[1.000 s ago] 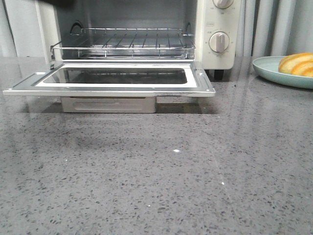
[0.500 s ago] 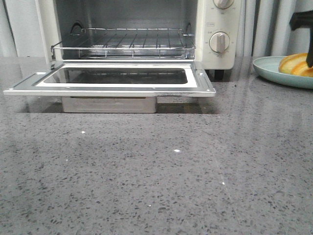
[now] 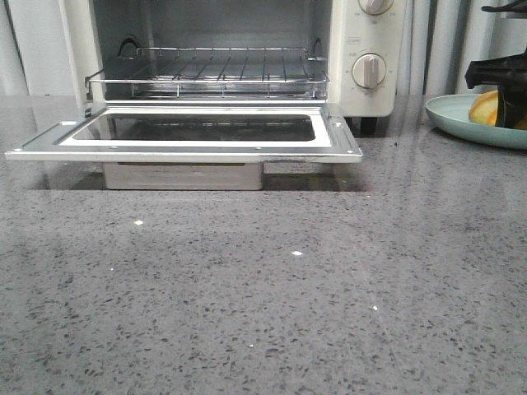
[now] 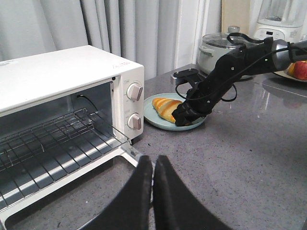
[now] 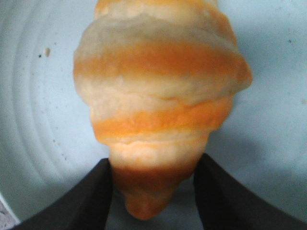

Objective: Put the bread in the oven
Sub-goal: 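Lower the right gripper over the croissant and grasp it, then lift the croissant off the plate with the right gripper toward the oven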

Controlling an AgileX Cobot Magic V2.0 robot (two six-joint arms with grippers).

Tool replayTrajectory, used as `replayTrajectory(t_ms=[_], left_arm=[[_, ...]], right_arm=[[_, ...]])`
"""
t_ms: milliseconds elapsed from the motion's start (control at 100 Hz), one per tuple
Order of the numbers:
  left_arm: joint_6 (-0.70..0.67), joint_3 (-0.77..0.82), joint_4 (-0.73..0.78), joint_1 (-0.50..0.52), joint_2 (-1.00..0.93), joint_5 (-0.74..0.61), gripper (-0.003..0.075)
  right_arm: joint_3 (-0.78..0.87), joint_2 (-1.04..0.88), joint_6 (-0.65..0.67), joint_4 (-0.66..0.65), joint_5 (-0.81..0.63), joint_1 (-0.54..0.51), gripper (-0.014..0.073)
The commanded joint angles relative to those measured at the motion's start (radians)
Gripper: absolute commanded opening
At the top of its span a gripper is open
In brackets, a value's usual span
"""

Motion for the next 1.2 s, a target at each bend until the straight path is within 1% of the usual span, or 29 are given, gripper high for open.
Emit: replayTrajectory(t_ms=[0,50,100,190,320,410,630,750,820,890,930,1060,1100,1130,1190], left_arm=[[-0.010,-0.031,-0.027,0.002,-0.002,-0.049,-0.0022],[-0.010,-0.031,-0.027,0.002,-0.002,-0.049,-0.0022],[-0.010,-0.031,-0.023,0.002,-0.002,-0.049,-0.0022],[-0.010,-0.031,-0.021,0.002,-0.002,-0.049,-0.0022],[-0.010,-0.031,-0.011,0.002,-0.002,-0.049,-0.0022],[-0.010,-0.031,-0.005,0.002,-0.004,-0.042,-0.0022],[-0.010,-0.031,-0.003,0.002,-0.004,-0.037,-0.0022],[-0.010,-0.031,-0.003,0.002,-0.004,-0.054,-0.0022],[-0.010,-0.031,-0.003,0.002,-0.004,-0.065,-0.0022],[-0.010,-0.031,-0.003,0.002,-0.004,-0.081,-0.0022],[-0.010,-0.031,-0.003,0.002,-0.004,-0.092,-0.0022],[-0.010,-0.031,-0.003,0.002,-0.004,-0.131,-0.0022],[-0.010,-0.031,-0.002,0.002,-0.004,-0.140,-0.0022],[-0.010,-0.031,-0.002,0.002,-0.004,-0.142,-0.0022],[-0.010,-0.031,-0.002,0.002,-0.004,-0.145,-0.0022]], right_arm=[[-0.028,-0.036,0.000,-0.004,-0.071,0.000,0.0342],[-0.028,-0.036,0.000,-0.004,-0.075,0.000,0.0307],[-0.028,-0.036,0.000,-0.004,-0.077,0.000,0.0218],[-0.028,-0.036,0.000,-0.004,-0.066,-0.006,-0.0071],[-0.028,-0.053,0.003,0.001,-0.053,-0.014,-0.0061],[-0.028,-0.111,0.003,-0.004,-0.058,-0.015,-0.0061],[-0.030,-0.398,0.003,-0.036,-0.112,-0.012,-0.0061],[-0.037,-0.563,-0.015,-0.034,-0.100,0.026,-0.0061],[-0.045,-0.641,-0.052,-0.029,-0.084,0.088,-0.0061],[-0.060,-0.690,-0.114,-0.012,-0.052,0.182,-0.0061],[-0.073,-0.703,-0.127,-0.007,-0.033,0.249,-0.0061],[-0.111,-0.686,-0.141,0.003,0.063,0.478,-0.0061],[-0.119,-0.666,-0.141,0.003,0.082,0.534,-0.0061],[-0.120,-0.652,-0.141,0.003,0.085,0.585,-0.0061],[-0.120,-0.614,-0.141,0.001,0.082,0.651,-0.0061]])
